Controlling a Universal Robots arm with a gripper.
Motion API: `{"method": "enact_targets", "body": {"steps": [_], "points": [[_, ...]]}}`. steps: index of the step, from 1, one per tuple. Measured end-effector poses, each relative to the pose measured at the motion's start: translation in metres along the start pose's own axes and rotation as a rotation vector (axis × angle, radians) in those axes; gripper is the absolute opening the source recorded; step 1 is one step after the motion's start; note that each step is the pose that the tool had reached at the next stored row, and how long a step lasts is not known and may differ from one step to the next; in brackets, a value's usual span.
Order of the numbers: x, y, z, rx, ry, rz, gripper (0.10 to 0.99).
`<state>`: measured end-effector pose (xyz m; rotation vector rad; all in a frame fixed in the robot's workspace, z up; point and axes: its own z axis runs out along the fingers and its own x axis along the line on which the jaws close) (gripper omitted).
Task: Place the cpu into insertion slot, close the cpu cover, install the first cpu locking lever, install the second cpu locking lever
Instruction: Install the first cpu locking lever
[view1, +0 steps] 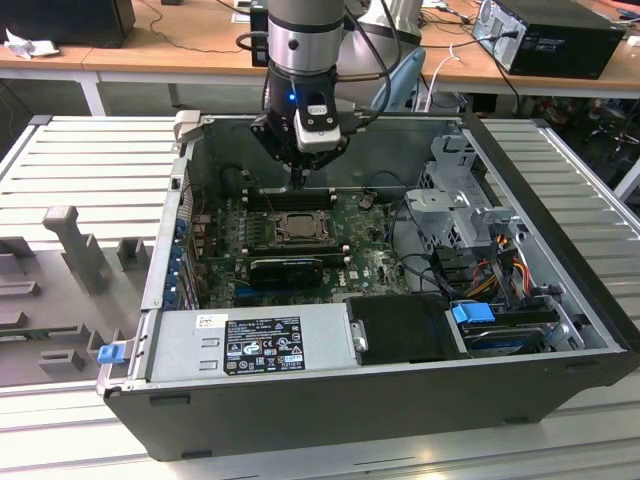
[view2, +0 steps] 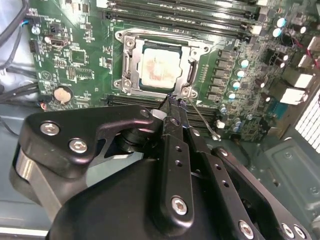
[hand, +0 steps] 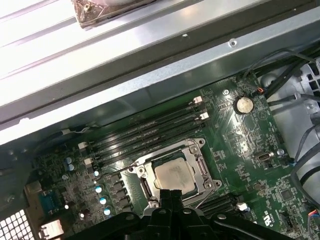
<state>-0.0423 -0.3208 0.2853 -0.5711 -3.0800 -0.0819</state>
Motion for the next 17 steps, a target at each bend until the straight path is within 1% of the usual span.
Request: {"method": "enact_targets", "body": {"steps": [3,6,11,17], "points": [[0.0,0.0,0.0,0.001,0.0025,-0.051,0.106],[0.0003,-0.0001,0.0001,0.001,0.0036,-0.073,0.106],[0.0035,-0.0013,0.0,0.001,0.0034,-0.074,0.106],[0.0042,-0.0016,0.0,0.001,0.0036,-0.078,0.106]]}}
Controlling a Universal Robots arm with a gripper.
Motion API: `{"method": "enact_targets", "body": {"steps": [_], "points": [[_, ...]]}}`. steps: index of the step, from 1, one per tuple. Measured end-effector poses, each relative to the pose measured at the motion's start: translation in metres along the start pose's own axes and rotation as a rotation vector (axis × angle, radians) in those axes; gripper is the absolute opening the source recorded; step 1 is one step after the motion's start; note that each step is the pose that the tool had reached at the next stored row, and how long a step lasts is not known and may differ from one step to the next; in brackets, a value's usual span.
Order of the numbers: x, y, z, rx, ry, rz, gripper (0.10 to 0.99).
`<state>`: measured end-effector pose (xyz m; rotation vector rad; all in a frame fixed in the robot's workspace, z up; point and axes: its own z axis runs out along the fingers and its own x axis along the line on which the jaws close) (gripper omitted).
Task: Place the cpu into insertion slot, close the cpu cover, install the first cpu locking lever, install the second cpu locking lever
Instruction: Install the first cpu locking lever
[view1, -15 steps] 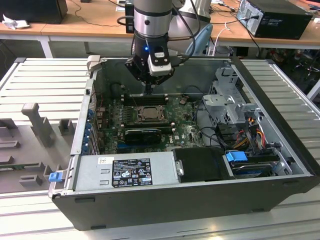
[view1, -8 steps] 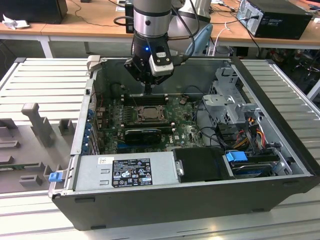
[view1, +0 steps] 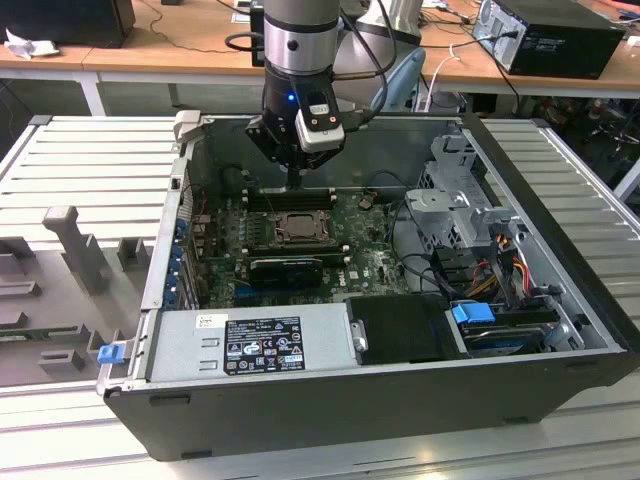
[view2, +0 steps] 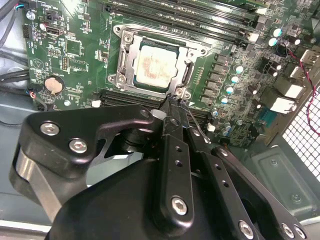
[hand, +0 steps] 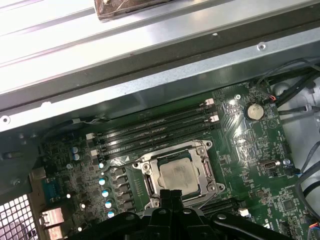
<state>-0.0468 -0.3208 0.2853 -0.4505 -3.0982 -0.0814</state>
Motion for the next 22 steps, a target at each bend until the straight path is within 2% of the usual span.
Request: {"method": "enact_targets", "body": {"steps": [4,8,22], "points": [[0.0,0.0,0.0,0.0,0.0005,-0.01,0.106],[0.0,0.0,0.0,0.001,0.0028,-0.054,0.106],[0.0,-0.0001,0.002,0.006,0.0164,-0.328,0.106]]}}
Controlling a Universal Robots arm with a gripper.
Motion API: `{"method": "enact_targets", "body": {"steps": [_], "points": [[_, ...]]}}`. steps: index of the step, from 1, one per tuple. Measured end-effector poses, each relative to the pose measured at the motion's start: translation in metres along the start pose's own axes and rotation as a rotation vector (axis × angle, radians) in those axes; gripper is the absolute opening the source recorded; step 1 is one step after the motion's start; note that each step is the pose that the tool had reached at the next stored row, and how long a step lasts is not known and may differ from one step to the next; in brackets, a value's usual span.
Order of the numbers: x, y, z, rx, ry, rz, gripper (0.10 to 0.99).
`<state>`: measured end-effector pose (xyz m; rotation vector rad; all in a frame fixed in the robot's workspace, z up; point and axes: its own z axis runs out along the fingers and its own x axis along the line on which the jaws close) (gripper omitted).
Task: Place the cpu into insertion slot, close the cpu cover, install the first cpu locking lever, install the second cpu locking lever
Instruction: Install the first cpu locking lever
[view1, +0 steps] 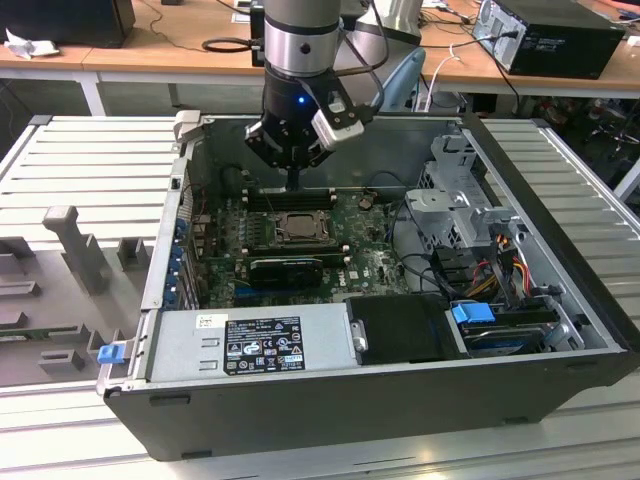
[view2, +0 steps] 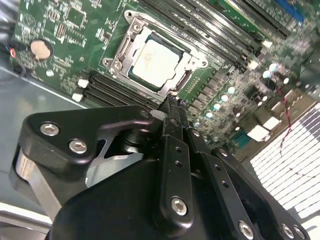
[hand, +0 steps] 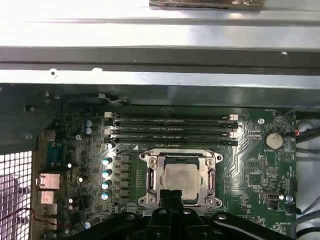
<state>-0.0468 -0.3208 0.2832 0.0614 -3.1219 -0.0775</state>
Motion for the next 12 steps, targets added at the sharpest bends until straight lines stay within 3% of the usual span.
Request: {"method": "enact_targets", "body": {"steps": [5,12], "points": [[0.0,0.0,0.0005,0.002,0.0045,-0.092,0.106],[0.0028,0.0001,0.0008,0.002,0.0005,-0.108,0.106]]}}
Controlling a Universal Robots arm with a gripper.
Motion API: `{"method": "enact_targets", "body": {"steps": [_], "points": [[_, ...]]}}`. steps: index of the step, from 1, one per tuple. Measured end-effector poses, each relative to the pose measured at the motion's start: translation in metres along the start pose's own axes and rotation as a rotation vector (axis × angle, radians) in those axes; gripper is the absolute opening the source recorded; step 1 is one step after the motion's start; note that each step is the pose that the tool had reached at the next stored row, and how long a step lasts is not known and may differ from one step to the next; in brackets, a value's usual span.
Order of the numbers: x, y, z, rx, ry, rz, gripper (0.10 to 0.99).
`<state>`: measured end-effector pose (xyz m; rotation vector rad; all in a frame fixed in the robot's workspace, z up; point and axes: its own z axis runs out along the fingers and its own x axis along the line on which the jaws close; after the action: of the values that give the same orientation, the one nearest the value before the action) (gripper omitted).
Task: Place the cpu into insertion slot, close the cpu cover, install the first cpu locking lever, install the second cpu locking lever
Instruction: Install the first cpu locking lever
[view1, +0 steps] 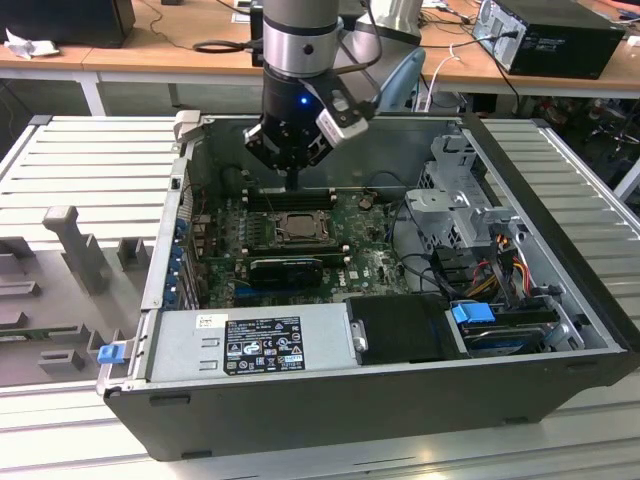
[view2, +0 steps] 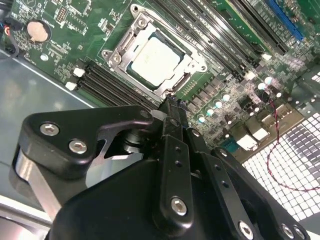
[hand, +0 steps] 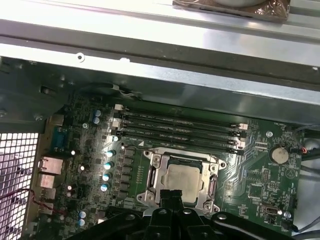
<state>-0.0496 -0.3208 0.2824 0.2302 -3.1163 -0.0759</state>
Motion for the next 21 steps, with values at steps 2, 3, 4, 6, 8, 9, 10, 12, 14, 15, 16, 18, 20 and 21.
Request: {"method": "enact_targets", "body": {"steps": [2,3,4,6,8,9,10,12,14,15,16,18,20,21], "points": [[0.0024,0.0003,0.0001,0.0,-0.0012,0.0,0.106],[0.0034,0.0005,0.0002,0.0,-0.0014,0.0,0.106],[0.0041,0.0006,0.0003,0.0,-0.0015,0.0,0.106],[0.0054,0.0008,0.0005,0.0,-0.0016,0.0,0.106],[0.0066,0.0009,0.0013,0.0,-0.002,0.0,0.106],[0.0101,0.0013,0.003,0.001,-0.0029,0.0,0.106],[0.017,0.0023,0.0055,0.001,-0.0042,0.0,0.106],[0.0296,0.004,0.0094,0.001,-0.0058,0.001,0.106],[0.0302,0.0041,0.0119,0.001,-0.0066,0.019,0.106],[0.0302,0.004,0.0133,0.0,-0.0074,0.037,0.106],[0.033,0.0044,0.0138,0.0,-0.008,0.042,0.106],[0.0394,0.0053,0.0146,-0.005,-0.0109,0.041,0.106],[0.0439,0.0069,0.016,-0.005,-0.0114,0.041,0.106],[0.0468,0.0077,0.0167,-0.005,-0.0114,0.041,0.106]]}}
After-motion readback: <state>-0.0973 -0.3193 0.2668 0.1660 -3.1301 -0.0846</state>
